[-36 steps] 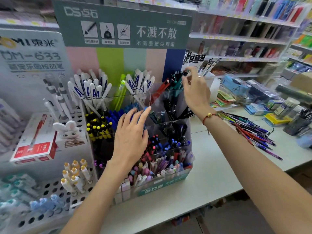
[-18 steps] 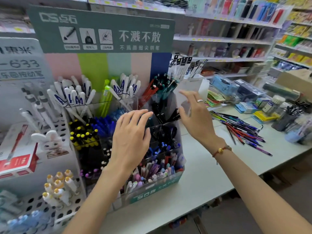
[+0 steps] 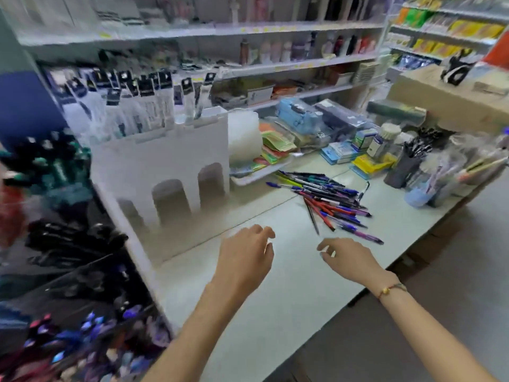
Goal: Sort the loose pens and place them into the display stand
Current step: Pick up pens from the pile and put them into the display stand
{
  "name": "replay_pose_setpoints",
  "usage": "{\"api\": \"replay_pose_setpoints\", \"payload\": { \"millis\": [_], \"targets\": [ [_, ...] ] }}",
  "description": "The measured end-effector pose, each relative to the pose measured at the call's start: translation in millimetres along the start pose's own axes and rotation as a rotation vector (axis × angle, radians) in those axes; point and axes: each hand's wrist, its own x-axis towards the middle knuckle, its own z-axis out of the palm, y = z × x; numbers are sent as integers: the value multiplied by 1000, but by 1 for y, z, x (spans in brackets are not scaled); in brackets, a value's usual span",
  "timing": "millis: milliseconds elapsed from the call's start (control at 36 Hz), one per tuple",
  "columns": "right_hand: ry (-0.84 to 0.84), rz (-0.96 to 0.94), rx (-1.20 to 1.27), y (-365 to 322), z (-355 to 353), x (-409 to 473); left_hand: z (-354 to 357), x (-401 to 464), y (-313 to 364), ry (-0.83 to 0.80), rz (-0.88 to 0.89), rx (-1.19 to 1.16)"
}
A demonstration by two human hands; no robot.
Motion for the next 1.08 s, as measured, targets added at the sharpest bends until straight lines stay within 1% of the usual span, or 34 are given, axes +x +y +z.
{"api": "replay_pose_setpoints", "payload": {
  "millis": [111,167,222,306,361,472,556,611,639,694,750,833,889,1000,1083],
  "targets": [
    [70,48,47,58,9,45,52,64,16,-82,-51,7],
    [133,77,16,83,16,62,75,90,17,-106,-80,-1],
    [180,147,-40,104,24,76,97,114,15,-129,-92,-1],
    [160,279,-36,131,40,92,123,148,17,-146,-21,47],
    [190,301,11,143,53,100,139,170,24,-185,76,91],
    [343,216,146,152,68,112,173,207,34,-295,245,188],
    [360,80,228,150,71,121,196,223,29,-317,332,214],
    [373,-6,313,147,70,129,205,230,21,-312,346,195],
    [419,-49,322,145,69,134,208,233,17,-286,360,197],
    [518,-86,316,143,69,146,210,237,10,-182,405,212],
    [566,-46,284,142,70,159,209,239,6,-130,406,247],
    [524,52,160,140,76,175,206,236,3,-108,379,281],
    [466,55,98,137,81,178,205,233,0,-88,376,307],
    [422,-79,164,131,88,177,202,230,-4,-48,435,308],
    [301,-160,290,126,84,175,199,231,-9,-88,471,368]
  ]
}}
